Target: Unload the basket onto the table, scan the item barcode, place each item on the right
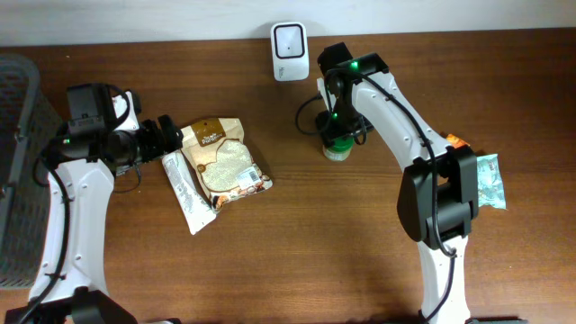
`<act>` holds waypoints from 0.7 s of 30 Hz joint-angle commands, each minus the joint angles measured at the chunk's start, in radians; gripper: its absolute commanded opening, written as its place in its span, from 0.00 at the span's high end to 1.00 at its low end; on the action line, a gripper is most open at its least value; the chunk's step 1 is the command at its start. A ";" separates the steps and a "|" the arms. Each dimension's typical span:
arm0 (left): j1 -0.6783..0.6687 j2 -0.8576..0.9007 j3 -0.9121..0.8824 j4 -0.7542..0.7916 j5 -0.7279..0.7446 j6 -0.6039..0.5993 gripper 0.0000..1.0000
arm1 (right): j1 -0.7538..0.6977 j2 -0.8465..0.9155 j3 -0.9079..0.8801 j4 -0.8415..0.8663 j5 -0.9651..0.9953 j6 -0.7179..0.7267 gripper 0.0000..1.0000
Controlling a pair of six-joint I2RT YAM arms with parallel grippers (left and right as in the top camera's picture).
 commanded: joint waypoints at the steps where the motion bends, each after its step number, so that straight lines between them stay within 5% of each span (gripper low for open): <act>1: 0.003 -0.002 0.004 0.001 -0.003 0.020 0.01 | 0.005 -0.103 -0.001 -0.020 -0.016 -0.096 0.34; 19: 0.003 -0.002 0.004 0.001 -0.003 0.020 0.01 | 0.003 -0.100 -0.002 -0.029 -0.028 -0.842 0.33; 21: 0.003 -0.002 0.004 0.001 -0.003 0.020 0.01 | 0.003 -0.100 -0.002 -0.026 -0.015 -0.941 0.25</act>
